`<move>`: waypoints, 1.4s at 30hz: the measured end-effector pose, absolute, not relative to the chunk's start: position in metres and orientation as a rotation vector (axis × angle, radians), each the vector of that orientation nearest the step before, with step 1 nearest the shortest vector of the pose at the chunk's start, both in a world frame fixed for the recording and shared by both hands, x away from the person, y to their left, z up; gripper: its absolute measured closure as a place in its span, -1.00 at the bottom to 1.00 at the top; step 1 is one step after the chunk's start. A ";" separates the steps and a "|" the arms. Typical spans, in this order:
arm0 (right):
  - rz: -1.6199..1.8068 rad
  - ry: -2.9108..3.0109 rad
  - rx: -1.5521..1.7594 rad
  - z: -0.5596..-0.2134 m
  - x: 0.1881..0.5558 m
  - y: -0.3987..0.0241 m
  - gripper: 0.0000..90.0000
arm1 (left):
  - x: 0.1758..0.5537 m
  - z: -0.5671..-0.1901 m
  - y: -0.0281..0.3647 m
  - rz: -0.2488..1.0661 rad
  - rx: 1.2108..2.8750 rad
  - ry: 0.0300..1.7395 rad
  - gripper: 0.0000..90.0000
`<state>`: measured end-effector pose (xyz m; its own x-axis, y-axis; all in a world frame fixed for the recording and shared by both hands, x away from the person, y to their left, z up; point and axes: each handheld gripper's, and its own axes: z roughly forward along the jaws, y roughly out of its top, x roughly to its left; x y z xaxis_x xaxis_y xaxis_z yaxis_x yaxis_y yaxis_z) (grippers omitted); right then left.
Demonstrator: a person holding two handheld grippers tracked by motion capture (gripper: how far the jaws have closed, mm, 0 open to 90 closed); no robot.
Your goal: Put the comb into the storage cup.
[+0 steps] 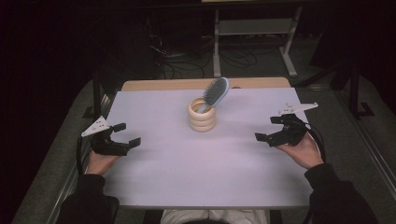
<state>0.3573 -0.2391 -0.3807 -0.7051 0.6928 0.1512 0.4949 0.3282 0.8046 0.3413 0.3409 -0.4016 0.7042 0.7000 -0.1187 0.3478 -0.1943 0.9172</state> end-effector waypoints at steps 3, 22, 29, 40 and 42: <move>1.322 2.362 1.089 -0.384 0.354 -0.243 -1.00 | 0.341 -0.402 0.341 0.393 1.800 0.829 -1.00; 1.312 2.349 1.134 -0.409 0.337 -0.264 -1.00 | 0.340 -0.401 0.341 0.393 1.788 0.827 -1.00; 1.279 2.339 1.145 -0.418 0.329 -0.267 -1.00 | 0.340 -0.400 0.343 0.395 1.783 0.829 -1.00; 1.257 2.331 1.133 -0.425 0.317 -0.270 -1.00 | 0.340 -0.400 0.345 0.395 1.774 0.838 -1.00; 1.261 2.328 1.134 -0.427 0.315 -0.270 -1.00 | 0.339 -0.400 0.345 0.395 1.773 0.838 -1.00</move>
<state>0.3151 -0.2703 -0.4269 -0.6615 0.7386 0.1299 0.5124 0.3186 0.7975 0.3395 0.3451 -0.4001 0.6959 0.7058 -0.1326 0.3465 -0.1683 0.9228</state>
